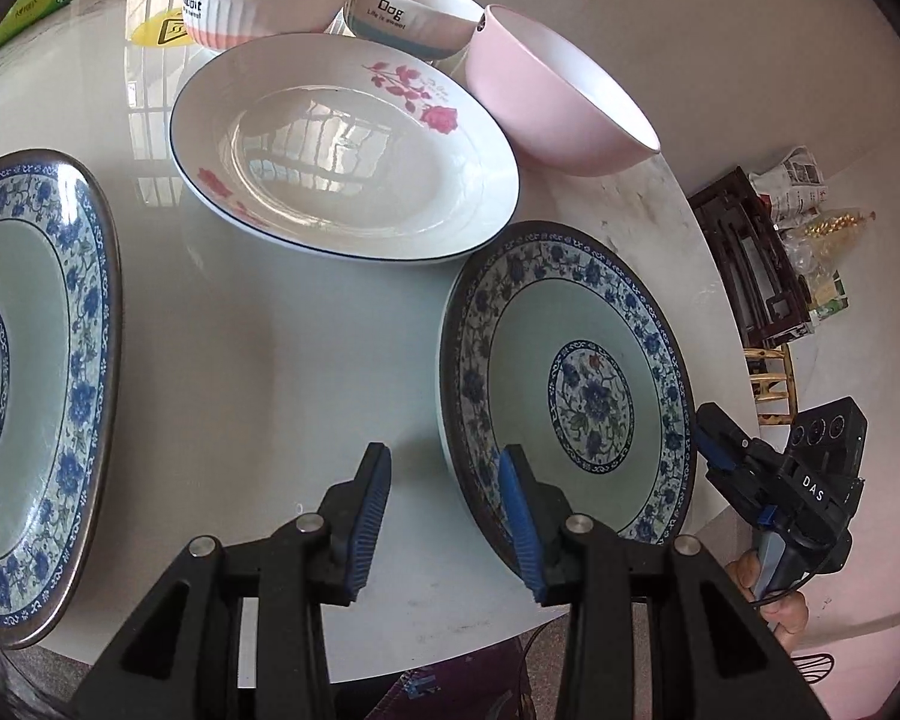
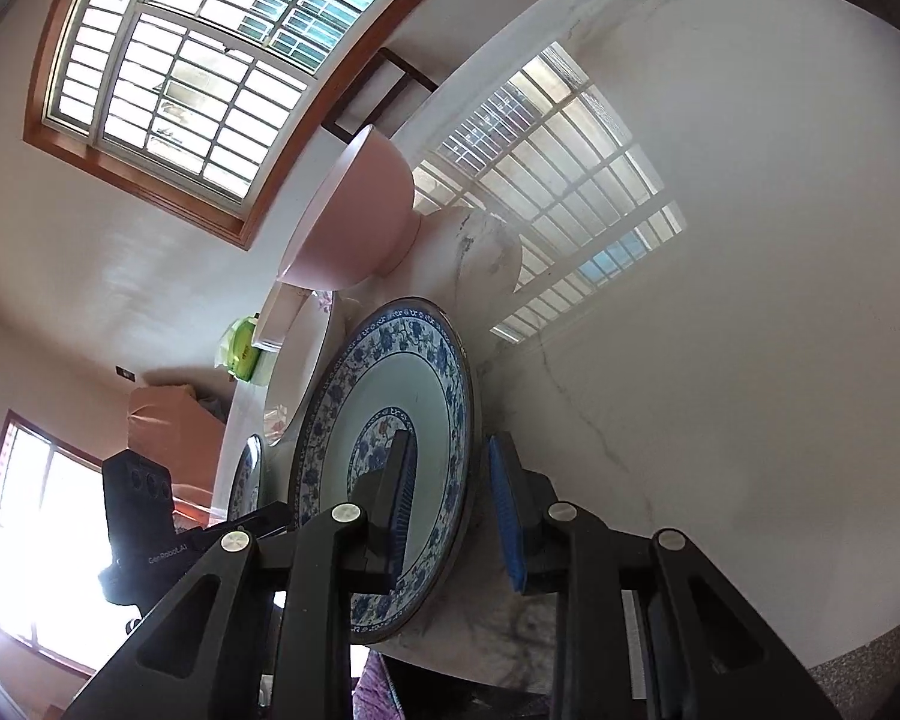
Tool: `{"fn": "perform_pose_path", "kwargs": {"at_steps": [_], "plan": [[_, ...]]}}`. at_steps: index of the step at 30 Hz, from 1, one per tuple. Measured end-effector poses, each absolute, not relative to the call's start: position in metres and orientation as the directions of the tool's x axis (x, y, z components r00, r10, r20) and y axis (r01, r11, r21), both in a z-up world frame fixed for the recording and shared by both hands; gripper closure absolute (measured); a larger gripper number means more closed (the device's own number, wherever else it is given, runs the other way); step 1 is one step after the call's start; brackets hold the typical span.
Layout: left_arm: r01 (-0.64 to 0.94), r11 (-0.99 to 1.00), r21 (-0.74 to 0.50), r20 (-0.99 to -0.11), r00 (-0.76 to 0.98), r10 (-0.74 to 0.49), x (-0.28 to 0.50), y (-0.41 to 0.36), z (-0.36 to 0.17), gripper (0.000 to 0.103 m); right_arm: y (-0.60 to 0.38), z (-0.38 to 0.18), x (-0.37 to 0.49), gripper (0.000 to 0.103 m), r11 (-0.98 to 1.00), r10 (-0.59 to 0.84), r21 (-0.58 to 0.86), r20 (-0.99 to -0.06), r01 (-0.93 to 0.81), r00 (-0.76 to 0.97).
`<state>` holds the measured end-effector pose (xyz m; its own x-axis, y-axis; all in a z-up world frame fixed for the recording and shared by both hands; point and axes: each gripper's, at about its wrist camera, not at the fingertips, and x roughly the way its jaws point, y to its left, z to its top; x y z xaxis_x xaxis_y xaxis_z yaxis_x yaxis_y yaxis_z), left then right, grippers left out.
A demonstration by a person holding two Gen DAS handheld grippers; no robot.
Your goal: Organize plates and bowls
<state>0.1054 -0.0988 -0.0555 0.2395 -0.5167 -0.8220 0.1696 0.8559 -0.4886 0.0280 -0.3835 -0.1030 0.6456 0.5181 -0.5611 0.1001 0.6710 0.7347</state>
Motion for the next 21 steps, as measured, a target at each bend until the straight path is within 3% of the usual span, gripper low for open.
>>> {"fn": "perform_pose_path", "kwargs": {"at_steps": [6,7,9,13,21], "plan": [[0.171,0.85,-0.499,-0.819,0.229,-0.527,0.107,-0.104,-0.055,0.067,-0.38,-0.115,0.036,0.081,0.647,0.559,0.757,-0.552,0.091,0.619],[0.172,0.847,-0.503,-0.817,0.225,-0.531,0.107,-0.105,-0.056,0.069,-0.378,-0.115,0.037,0.082,0.649,0.564,0.757,-0.551,0.083,0.616],[0.178,0.85,-0.496,-0.826,0.207,-0.525,0.106,-0.111,-0.059,0.086,-0.376,-0.115,0.038,0.082,0.657,0.563,0.75,-0.555,0.076,0.613],[0.208,0.856,-0.473,-0.827,0.232,-0.513,0.103,-0.114,-0.056,0.086,-0.377,-0.117,0.036,0.091,0.672,0.545,0.735,-0.568,0.083,0.617],[0.232,0.858,-0.458,-0.816,0.273,-0.509,0.092,-0.109,-0.044,0.086,-0.378,-0.12,0.016,0.091,0.637,0.55,0.765,-0.536,0.093,0.64]]}}
